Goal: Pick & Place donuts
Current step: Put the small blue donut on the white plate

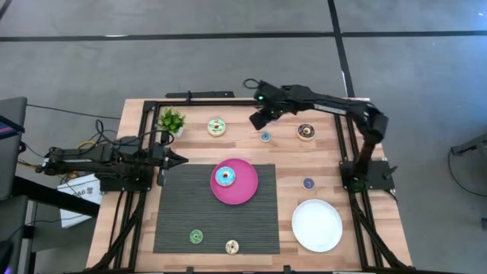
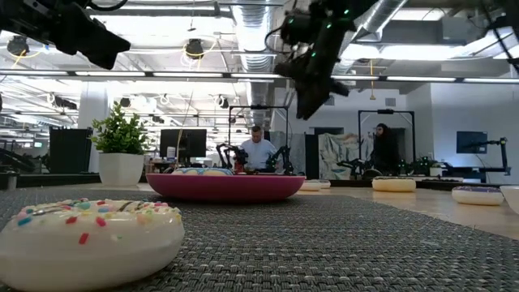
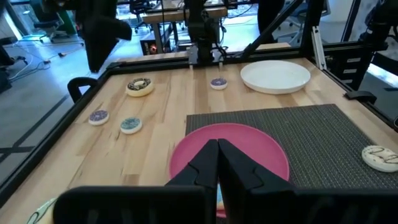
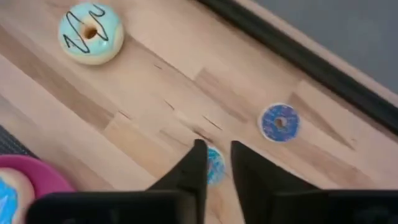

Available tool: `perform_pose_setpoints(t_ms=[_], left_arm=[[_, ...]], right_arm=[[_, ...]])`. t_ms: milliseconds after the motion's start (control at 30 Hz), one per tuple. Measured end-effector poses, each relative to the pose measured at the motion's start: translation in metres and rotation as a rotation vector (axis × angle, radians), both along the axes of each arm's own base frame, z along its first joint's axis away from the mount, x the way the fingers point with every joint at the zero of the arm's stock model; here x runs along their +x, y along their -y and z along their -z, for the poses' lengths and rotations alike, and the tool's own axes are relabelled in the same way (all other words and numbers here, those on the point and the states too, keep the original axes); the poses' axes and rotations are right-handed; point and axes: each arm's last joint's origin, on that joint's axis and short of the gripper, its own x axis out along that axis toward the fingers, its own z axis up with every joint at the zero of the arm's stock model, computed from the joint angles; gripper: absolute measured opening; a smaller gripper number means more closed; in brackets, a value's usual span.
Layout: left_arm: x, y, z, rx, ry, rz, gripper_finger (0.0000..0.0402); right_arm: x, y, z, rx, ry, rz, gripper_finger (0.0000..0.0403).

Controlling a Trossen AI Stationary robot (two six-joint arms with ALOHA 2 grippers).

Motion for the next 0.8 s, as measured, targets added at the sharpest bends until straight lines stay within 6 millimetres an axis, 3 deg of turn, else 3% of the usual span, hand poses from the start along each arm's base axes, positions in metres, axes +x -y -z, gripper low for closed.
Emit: perform_pose_setpoints(t_ms=[267,467,633,800], left_arm=[[-0.001,0.0,0.003,-0.012,-0.035,-0.002,0.0],[-0.001,0.0,0.003,-0.01,-0.037,-0.007,0.0],[-0.001,0.0,0.004,-0.004,-0.038,-0.009,0.0],[-0.001,0.0,0.003,-0.007,-0.036,-0.009,0.0]], right_arm=[[0.015,0.003,0.034,0.167,-0.03,-0.028,0.022],[0.02,0.004,0.055,0.174,-0.104,0.047,0.0316],[0.02,0.006,0.076,0.222,-0.183,0.074,0.0354],[0.021,0.009,0.104,0.316,-0.257,0.091,0.0354]])
